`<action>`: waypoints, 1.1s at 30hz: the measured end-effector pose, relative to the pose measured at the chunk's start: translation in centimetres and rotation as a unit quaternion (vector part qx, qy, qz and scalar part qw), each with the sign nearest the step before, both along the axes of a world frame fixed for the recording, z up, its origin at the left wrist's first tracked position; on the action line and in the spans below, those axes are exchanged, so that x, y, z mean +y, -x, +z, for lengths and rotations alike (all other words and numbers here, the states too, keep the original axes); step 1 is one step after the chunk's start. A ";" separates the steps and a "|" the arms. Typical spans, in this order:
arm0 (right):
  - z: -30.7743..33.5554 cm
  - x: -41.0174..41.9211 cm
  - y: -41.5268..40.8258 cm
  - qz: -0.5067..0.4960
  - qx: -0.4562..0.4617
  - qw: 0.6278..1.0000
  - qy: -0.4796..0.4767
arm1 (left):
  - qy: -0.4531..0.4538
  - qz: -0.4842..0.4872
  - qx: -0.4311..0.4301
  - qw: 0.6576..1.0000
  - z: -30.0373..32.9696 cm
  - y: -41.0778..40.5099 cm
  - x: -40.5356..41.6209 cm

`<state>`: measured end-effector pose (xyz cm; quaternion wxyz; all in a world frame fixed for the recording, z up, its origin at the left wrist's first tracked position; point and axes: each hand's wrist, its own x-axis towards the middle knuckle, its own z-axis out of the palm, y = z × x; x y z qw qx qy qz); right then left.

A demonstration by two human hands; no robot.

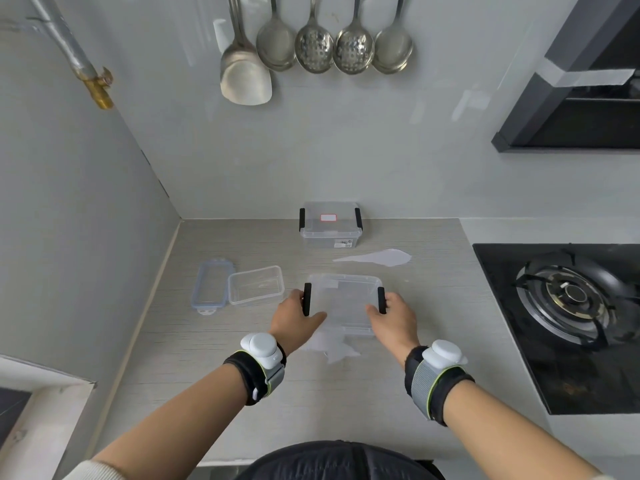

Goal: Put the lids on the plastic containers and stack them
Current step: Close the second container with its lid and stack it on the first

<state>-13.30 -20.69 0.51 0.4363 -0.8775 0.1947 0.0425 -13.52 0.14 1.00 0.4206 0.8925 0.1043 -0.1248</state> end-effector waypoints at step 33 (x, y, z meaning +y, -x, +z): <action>2.4 1.5 -24.9 0.092 -0.057 0.992 -0.067 | 0.051 -0.033 -0.100 0.993 1.9 -22.9 2.9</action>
